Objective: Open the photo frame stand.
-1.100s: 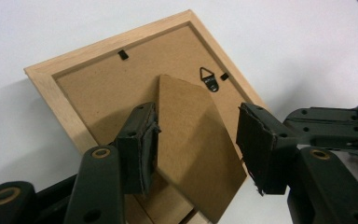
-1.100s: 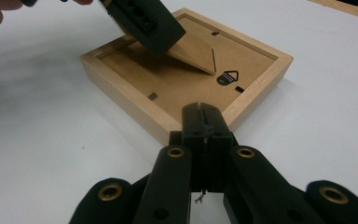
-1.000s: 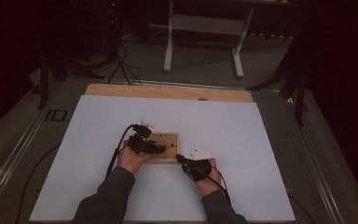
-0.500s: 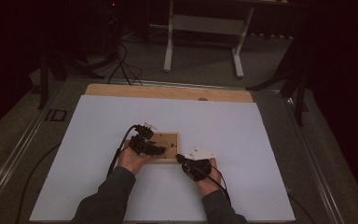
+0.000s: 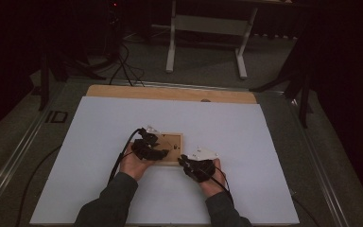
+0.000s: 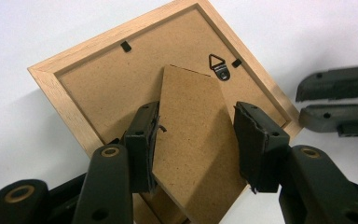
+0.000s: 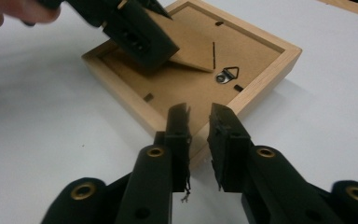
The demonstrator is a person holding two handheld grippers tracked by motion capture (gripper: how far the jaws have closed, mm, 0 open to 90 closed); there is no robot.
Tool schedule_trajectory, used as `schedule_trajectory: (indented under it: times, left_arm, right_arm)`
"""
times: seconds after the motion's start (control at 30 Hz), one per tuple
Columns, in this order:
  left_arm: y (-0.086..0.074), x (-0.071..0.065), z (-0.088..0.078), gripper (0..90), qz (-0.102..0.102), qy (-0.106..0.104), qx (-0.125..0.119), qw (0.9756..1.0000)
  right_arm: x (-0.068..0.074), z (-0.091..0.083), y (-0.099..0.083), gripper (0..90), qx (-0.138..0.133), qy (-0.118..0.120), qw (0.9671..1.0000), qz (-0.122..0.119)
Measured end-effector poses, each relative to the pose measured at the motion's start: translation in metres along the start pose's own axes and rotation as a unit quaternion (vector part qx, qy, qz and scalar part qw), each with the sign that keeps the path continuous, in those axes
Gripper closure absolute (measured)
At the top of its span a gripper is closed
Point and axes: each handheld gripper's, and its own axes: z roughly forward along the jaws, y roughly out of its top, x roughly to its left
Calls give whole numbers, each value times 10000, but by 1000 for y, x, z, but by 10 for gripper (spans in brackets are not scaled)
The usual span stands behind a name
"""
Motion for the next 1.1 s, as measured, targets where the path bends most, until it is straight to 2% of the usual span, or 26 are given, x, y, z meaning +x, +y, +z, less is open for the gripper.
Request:
schedule_trajectory:
  times: [0.27,0.57,0.83,1.0,1.1]
  left_arm:
    - [-6,-8,-3,528,280,201,-199,9992]
    - [-16,-19,-7,528,534,455,-482,9964]
    - [-23,-26,-13,528,887,677,-641,9917]
    - [-31,-28,-14,528,1012,777,-803,9886]
    - [-35,-29,-15,528,1077,837,-913,9864]
  right_arm:
    - [-8,-4,7,661,-25,44,9999,122]
    - [-13,-9,14,671,-97,27,9997,217]
    - [-19,-14,22,668,-129,3,9996,268]
    - [-25,-8,29,657,-34,26,9996,296]
    - [-26,-3,33,606,71,83,9995,297]
